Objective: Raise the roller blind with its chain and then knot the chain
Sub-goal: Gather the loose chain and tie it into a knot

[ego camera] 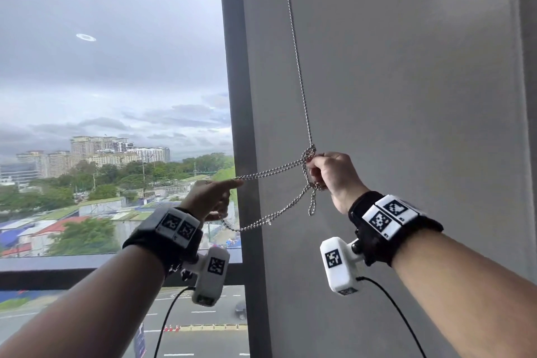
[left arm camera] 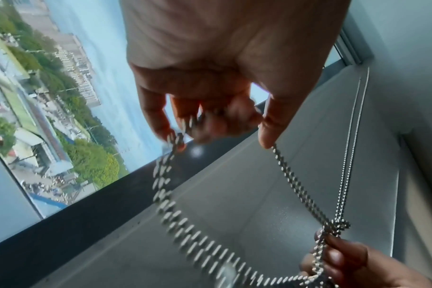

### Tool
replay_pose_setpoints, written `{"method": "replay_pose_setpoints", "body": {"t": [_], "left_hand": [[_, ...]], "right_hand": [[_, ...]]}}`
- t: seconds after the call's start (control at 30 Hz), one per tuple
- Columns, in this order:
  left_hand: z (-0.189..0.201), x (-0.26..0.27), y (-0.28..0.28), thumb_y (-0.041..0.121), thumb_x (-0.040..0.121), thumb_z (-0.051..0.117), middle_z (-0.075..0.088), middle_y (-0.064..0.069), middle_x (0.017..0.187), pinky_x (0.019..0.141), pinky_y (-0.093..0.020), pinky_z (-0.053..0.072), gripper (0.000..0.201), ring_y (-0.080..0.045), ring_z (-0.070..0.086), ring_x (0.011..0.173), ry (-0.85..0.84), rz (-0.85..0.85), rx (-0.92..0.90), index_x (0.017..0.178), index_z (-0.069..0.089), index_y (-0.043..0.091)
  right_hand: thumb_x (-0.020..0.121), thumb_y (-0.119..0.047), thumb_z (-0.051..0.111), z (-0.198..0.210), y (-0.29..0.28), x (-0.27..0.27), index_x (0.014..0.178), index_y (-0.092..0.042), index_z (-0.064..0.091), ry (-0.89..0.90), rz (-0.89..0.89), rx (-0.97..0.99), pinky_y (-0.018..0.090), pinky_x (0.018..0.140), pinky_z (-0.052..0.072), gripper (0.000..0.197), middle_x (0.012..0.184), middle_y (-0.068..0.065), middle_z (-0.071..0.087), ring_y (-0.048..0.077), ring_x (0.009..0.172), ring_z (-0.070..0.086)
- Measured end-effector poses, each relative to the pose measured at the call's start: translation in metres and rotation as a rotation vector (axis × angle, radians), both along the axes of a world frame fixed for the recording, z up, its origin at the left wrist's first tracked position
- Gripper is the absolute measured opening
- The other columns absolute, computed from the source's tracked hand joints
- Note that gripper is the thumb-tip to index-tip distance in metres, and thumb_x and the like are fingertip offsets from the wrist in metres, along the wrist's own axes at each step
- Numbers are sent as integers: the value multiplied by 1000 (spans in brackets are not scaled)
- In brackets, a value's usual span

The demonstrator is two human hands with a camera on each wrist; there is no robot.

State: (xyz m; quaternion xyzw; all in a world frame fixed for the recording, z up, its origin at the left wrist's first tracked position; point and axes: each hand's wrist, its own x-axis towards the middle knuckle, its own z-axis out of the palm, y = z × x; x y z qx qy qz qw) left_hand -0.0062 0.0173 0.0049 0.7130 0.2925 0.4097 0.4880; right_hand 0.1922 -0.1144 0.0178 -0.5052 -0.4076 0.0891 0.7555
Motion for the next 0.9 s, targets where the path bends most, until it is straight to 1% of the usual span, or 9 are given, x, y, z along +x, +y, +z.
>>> {"method": "replay_pose_setpoints", "body": {"t": [0.1,0.23,0.37,0.47,0.53,0.6,0.67,0.8,0.9], "left_hand": [[-4,7,-11,21,82,63,56,-3,54,74,-34,54,18,-21,59,55,-44,-217,-84,68,57,12],[-7,21,-33,13,85,57,51,-6,59,52,-27,51,9,-18,50,50,-65,-481,-209,85,61,5],[-11,27,-39,13,80,67,51,-4,58,38,-16,28,6,-10,35,39,259,-511,-49,84,64,10],[-19,28,-34,22,74,75,60,-7,61,39,-18,34,17,-12,43,40,501,-489,72,79,65,9],[-26,31,-33,30,70,78,67,-7,67,46,-21,41,28,-16,52,47,542,-442,105,84,66,10],[-31,36,-35,37,65,81,67,-6,68,51,-24,42,40,-18,54,52,466,-407,98,91,66,11],[-32,43,-44,41,61,82,58,-1,58,45,-21,35,39,-13,44,46,345,-352,142,83,66,13],[-30,64,-56,31,65,82,42,11,40,39,-19,24,31,-7,29,37,91,-182,298,67,63,6],[-33,73,-55,16,69,79,39,-4,52,46,-24,20,29,-6,25,42,-90,-113,392,64,62,-8]], "right_hand": [[83,-7,57,-2,1,-4,61,-12,55,14,72,4,26,47,32,22,58,6,52,16,46,43],[86,-8,57,-7,5,-11,73,-8,59,40,149,-9,28,51,38,13,60,7,55,17,49,48],[89,-7,55,-9,3,-15,73,-13,60,13,139,-23,24,49,42,18,62,4,57,15,48,51],[90,-9,54,-8,-3,-14,71,-17,60,-55,80,-58,24,51,45,22,63,4,60,13,49,54],[90,-9,55,-8,-6,-12,70,-18,60,-66,77,-65,23,50,46,22,63,5,61,14,50,56],[90,-10,55,-8,-7,-13,72,-18,61,-68,88,-68,24,50,46,21,62,4,62,15,51,57],[91,-9,55,-8,-6,-16,74,-17,62,-75,100,-65,27,52,47,20,61,3,62,16,53,59],[92,-7,54,-8,-4,-25,75,-14,62,-88,115,-55,27,50,50,20,63,5,62,16,54,59],[90,-5,54,-8,-3,-27,73,-13,61,-87,105,-48,29,54,52,21,61,5,62,16,54,59]]}}
